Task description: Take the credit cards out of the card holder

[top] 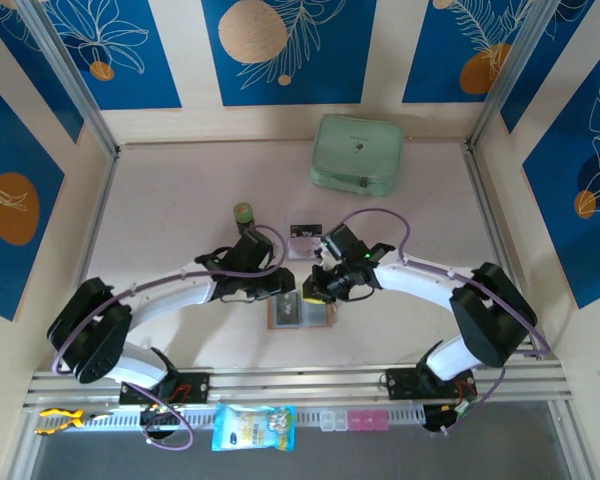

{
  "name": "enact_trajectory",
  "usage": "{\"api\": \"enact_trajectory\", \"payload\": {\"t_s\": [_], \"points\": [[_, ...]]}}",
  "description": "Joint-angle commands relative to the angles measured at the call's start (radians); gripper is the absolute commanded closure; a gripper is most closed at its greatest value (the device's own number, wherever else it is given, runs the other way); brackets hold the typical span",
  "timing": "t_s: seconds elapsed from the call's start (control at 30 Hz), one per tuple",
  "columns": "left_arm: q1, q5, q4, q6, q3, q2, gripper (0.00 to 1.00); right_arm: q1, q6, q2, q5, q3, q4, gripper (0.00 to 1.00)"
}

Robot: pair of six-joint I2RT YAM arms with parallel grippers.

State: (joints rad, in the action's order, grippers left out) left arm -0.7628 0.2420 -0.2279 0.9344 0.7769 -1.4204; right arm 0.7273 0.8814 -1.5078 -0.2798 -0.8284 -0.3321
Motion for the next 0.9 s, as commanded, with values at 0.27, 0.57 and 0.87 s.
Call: {"api": "enact_trajectory", "payload": {"t_s": [0.27, 0.57, 0.87], "points": [[0.021, 0.020, -0.013, 0.010, -0.086, 0.044, 0.69, 0.040, 0.001, -0.118, -0.005, -0.030, 0.025, 0.88], [0.021, 0.020, -0.031, -0.014, -0.080, -0.018, 0.87, 0.040, 0.016, -0.135, -0.036, -0.020, 0.076, 0.82], [0.022, 0.031, -0.034, -0.026, -0.087, -0.057, 0.91, 0.041, 0.016, -0.175, -0.042, -0.043, 0.086, 0.80]]}}
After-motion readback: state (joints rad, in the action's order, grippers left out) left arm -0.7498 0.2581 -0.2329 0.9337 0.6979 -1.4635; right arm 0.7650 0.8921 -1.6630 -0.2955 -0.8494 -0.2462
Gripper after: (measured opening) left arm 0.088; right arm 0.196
